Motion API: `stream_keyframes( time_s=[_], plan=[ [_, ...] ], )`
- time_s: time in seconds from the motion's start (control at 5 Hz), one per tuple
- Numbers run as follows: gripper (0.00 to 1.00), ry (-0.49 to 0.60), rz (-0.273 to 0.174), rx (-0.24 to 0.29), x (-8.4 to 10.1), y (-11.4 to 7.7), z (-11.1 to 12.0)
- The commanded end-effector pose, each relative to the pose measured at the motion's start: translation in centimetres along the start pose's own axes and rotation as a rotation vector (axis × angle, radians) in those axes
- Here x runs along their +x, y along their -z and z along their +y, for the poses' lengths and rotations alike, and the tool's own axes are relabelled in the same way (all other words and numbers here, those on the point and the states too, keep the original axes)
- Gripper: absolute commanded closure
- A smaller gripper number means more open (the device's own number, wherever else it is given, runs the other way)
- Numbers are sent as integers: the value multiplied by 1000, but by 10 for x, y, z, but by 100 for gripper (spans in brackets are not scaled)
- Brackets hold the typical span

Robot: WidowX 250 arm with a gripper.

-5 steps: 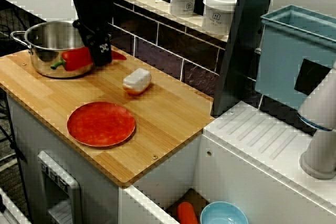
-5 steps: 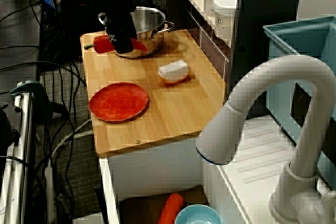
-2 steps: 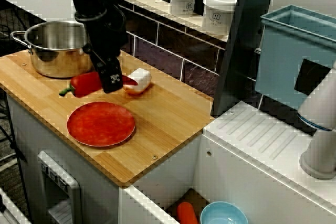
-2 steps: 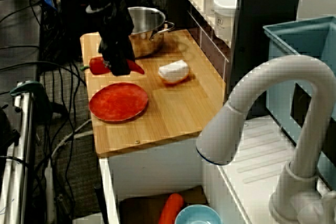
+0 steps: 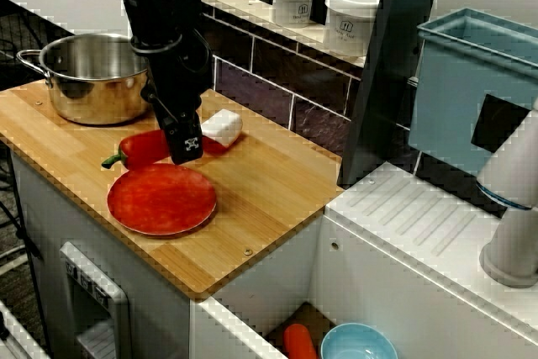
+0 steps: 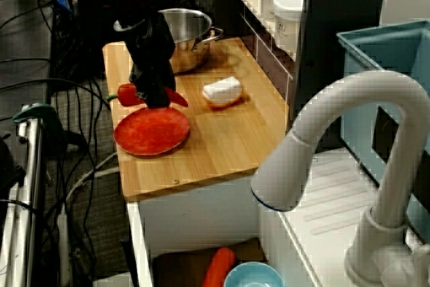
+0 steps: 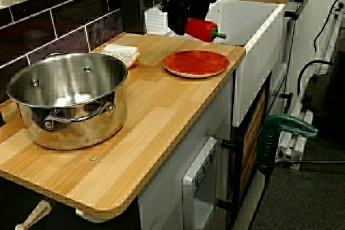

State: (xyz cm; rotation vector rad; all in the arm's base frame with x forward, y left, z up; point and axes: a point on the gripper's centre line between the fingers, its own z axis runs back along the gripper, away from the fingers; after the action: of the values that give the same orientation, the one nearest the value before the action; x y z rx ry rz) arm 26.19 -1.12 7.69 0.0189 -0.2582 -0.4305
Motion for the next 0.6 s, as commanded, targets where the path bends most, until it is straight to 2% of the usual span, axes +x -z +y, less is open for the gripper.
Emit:
stream_keyframes(
  time_s=[0.0, 0.4],
  plan=[
    [100, 3, -18, 18, -10, -1, 3],
    [100, 13, 21, 36, -18, 14, -2]
  ],
)
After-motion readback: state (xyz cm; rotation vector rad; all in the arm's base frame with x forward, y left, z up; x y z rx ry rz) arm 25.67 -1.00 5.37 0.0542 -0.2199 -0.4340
